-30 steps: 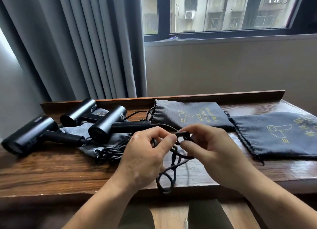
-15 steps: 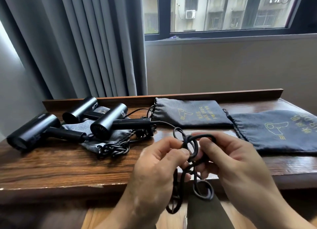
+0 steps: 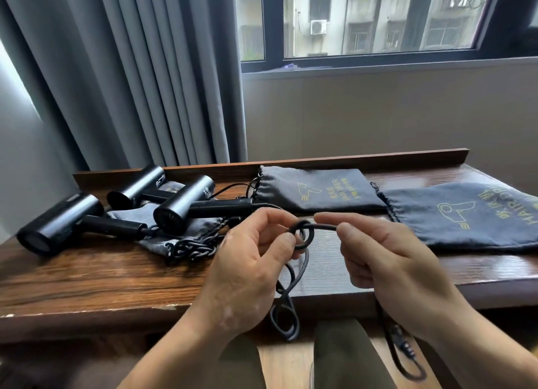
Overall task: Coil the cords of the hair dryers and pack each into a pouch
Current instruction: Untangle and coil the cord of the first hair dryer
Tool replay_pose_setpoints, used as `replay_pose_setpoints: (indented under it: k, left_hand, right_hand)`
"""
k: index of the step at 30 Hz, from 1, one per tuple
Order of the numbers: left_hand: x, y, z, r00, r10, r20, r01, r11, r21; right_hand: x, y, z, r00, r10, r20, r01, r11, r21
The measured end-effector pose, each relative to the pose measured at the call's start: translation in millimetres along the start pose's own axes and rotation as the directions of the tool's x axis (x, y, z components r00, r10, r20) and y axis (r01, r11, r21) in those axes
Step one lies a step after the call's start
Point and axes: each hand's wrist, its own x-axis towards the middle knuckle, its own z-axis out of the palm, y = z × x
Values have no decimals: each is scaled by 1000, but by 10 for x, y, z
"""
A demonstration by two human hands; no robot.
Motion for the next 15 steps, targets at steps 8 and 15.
replay_pose_setpoints:
  k: [8,15]
  left_hand:
    - [-183,-119,22,994,-54,100,60,996,-60]
    - [-133,-82,82,993,-39,109,38,999,6]
  right_hand:
    - [-130,2,-41,989,34,146,-5,982,-191]
    - [-73,132,20,983,20,183,49,928,-368]
